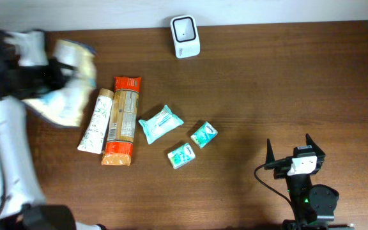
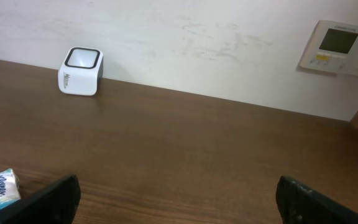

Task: Scan the item barcode
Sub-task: 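Take the yellow-white snack bag from the basket, place on table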

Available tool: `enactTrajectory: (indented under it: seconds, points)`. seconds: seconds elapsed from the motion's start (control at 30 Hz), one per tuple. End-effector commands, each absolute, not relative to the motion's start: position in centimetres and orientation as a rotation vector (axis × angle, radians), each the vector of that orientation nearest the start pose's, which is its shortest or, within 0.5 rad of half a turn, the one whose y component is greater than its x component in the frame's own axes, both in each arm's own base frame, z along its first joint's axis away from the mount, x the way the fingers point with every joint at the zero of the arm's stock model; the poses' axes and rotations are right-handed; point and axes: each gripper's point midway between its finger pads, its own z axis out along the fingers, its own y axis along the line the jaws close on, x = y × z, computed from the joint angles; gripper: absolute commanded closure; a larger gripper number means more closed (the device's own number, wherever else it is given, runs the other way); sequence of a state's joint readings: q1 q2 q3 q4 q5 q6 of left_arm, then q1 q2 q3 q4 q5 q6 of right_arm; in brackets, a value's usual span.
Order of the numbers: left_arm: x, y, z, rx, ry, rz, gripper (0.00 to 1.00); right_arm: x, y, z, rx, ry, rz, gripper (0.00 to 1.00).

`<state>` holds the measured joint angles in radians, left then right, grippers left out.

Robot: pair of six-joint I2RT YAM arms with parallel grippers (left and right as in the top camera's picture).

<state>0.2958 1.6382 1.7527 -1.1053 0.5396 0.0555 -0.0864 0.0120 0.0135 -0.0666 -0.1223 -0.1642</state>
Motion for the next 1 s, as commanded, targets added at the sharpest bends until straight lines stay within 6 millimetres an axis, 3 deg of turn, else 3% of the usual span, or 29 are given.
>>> enactTrajectory:
  seconds: [0.0, 0.03, 0.13, 0.23, 0.27, 0.33, 0.37, 0.43, 0.47, 0.53, 0.7, 0.83, 0.9, 0.97]
  points:
    - [40.1, -4.4, 20.0, 0.075, 2.66, -0.615, 1.0, 24.6, -0.1, 15.9, -0.157, 1.631, -0.092, 0.01]
    - [39.8, -6.8, 17.4, 0.14, 2.719, -0.649, 1.0, 24.6, -0.1, 15.9, -0.157, 1.631, -0.092, 0.01]
    - [38.7, -10.8, 12.4, 0.254, 2.827, -0.699, 1.0, 24.6, -0.1, 15.9, -0.157, 1.631, -0.092, 0.01]
    - [37.4, -12.2, 9.2, 0.297, 2.918, -0.697, 1.0, 24.6, -0.1, 15.9, -0.156, 1.631, -0.092, 0.01]
    - [37.3, -12.3, 8.6, 0.308, 2.938, -0.67, 0.94, 24.6, -0.1, 15.9, -0.156, 1.631, -0.092, 0.01]
    - [37.3, -12.4, 8.5, 0.319, 2.94, -0.651, 0.7, 24.6, -0.1, 15.9, -0.156, 1.631, -0.092, 0.01]
    - [37.3, -12.4, 8.5, 0.32, 2.937, -0.651, 0.45, 24.6, -0.1, 15.9, -0.156, 1.631, -0.092, 0.01]
    - [37.6, -12.4, 8.7, 0.321, 2.929, -0.65, 0.18, 24.6, -0.1, 15.9, -0.156, 1.631, -0.092, 0.01]
    - [38.1, -12.4, 9.3, 0.324, 2.91, -0.647, 0.05, 24.6, -0.1, 15.9, -0.156, 1.631, -0.092, 0.01]
    - [39.8, -12.7, 11.5, 0.337, 2.843, -0.637, 0.01, 24.6, -0.1, 15.9, -0.156, 1.631, -0.092, 0.01]
    - [46.6, -13.6, 24.1, 0.4, 2.473, -0.578, 0.01, 24.6, -0.1, 15.9, -0.157, 1.631, -0.092, 0.01]
    - [49.0, -14.0, 33.3, 0.433, 2.209, -0.533, 0.01, 24.6, -0.1, 15.9, -0.156, 1.631, -0.092, 0.01]
    - [49.4, -14.0, 35.8, 0.44, 2.136, -0.52, 0.01, 24.6, -0.1, 15.9, -0.156, 1.631, -0.092, 0.01]
    - [49.4, -14.0, 36.7, 0.442, 2.112, -0.517, 0.01, 24.6, -0.1, 15.9, -0.156, 1.631, -0.092, 0.01]
